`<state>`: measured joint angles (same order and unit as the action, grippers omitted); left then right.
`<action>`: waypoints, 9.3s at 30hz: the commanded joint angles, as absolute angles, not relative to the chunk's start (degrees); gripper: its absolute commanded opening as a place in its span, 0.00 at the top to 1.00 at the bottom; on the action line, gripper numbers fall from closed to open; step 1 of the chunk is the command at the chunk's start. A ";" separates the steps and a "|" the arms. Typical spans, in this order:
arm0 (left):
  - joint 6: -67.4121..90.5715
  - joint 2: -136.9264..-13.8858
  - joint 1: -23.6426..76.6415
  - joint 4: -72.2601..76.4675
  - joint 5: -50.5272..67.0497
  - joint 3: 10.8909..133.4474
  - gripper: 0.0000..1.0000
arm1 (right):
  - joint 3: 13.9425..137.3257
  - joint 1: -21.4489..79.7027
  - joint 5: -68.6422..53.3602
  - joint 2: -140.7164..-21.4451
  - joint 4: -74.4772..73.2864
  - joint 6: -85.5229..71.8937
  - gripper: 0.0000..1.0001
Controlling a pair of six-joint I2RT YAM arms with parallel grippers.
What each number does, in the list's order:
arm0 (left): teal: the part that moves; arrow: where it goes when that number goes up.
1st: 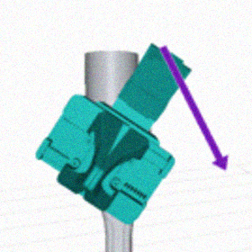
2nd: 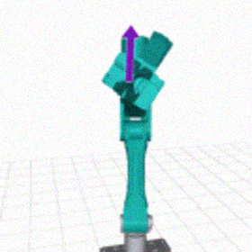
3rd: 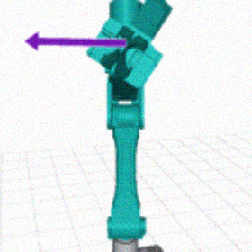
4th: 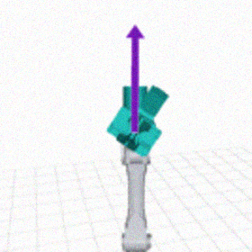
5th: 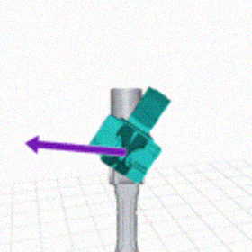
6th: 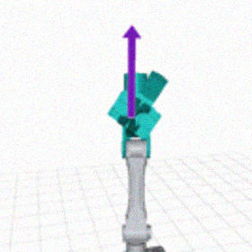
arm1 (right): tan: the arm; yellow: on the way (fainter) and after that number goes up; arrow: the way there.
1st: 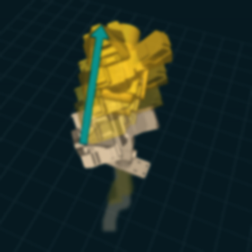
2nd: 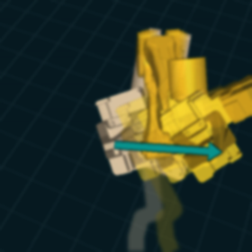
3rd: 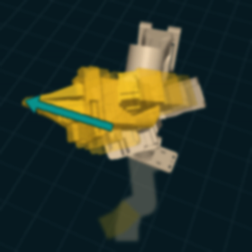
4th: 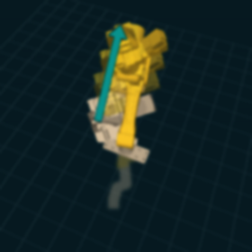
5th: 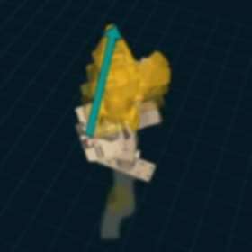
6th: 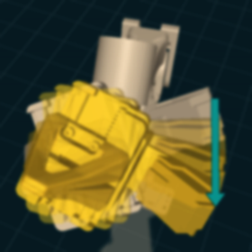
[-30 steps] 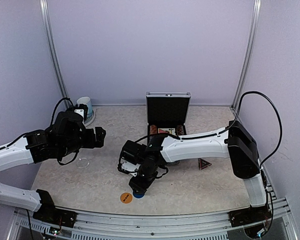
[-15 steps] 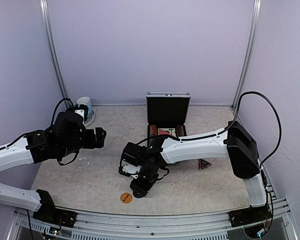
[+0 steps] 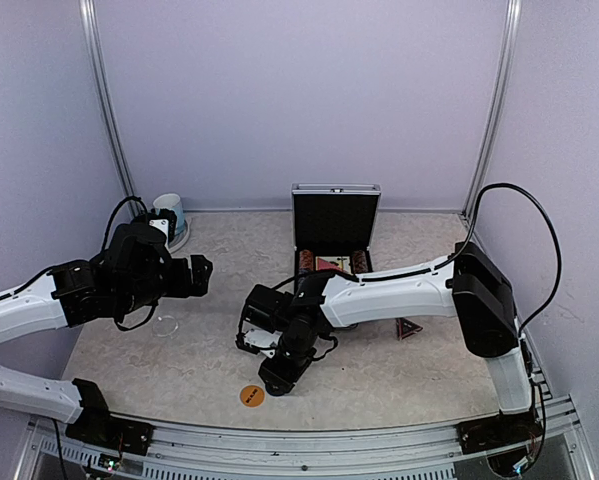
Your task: Pack up texas hold em set
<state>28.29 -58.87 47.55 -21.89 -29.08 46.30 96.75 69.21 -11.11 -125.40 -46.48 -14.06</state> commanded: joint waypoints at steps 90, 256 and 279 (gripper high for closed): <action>28.30 -58.93 46.68 -19.78 -28.39 44.95 0.01 | 99.67 72.95 0.93 -132.13 -50.89 -11.52 0.29; 29.88 -58.51 45.70 -17.86 -23.58 43.15 0.01 | 111.96 44.30 6.62 -129.90 -50.74 -10.27 0.52; 35.39 -61.59 49.31 -16.69 -21.20 38.23 0.01 | 107.42 44.45 3.49 -125.22 -47.79 -10.68 0.21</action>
<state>33.95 -60.16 47.77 -17.43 -20.95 38.81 110.02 44.40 3.57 -129.40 -49.30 -10.17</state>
